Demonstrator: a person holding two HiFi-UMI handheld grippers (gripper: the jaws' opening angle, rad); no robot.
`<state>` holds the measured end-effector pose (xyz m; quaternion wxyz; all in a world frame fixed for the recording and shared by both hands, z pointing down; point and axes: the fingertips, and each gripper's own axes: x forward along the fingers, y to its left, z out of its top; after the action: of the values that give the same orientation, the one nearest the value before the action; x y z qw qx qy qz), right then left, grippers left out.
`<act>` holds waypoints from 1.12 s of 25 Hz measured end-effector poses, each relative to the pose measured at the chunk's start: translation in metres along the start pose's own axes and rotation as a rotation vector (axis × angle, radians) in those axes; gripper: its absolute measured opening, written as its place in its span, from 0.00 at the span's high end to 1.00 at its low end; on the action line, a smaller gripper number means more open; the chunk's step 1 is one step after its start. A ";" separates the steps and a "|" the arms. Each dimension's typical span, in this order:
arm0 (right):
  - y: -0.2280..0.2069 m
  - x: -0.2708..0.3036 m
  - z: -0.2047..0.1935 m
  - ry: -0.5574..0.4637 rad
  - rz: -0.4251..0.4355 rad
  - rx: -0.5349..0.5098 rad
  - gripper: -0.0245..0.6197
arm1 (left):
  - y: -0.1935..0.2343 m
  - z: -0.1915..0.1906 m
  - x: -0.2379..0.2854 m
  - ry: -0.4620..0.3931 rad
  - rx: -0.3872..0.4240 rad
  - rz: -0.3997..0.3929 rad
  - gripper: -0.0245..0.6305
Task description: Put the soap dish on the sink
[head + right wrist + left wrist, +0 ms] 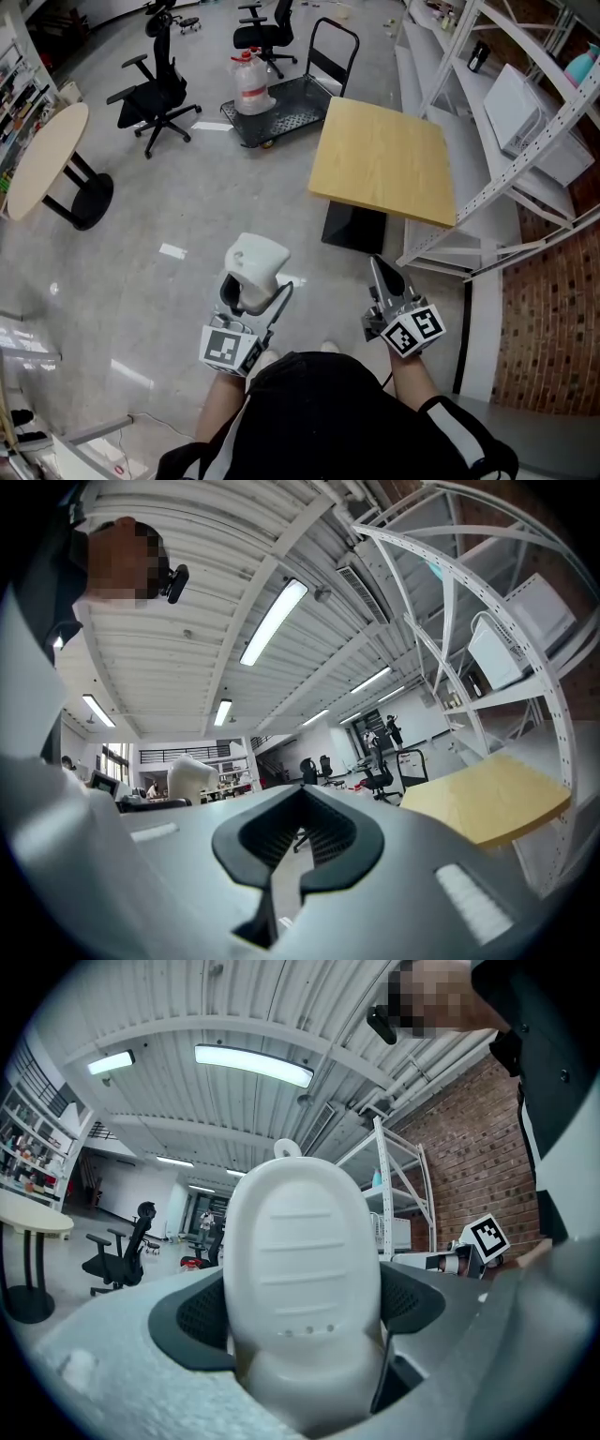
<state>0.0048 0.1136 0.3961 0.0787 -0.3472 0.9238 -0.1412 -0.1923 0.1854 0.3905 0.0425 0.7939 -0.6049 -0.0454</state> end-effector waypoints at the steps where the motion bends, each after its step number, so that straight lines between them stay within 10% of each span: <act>1: 0.001 0.000 0.000 -0.002 -0.010 0.002 0.96 | 0.000 0.001 -0.001 0.003 0.000 -0.010 0.27; 18: 0.064 -0.021 -0.003 -0.075 -0.192 -0.046 0.96 | 0.020 0.019 -0.031 0.000 0.002 -0.200 0.27; 28: 0.009 -0.022 0.016 -0.103 -0.227 -0.056 0.96 | 0.006 0.010 0.024 0.014 0.005 -0.211 0.27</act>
<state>0.0199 0.1315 0.3796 0.0999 -0.4584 0.8768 -0.1053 -0.1927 0.1606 0.3811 0.0397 0.8535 -0.5179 -0.0424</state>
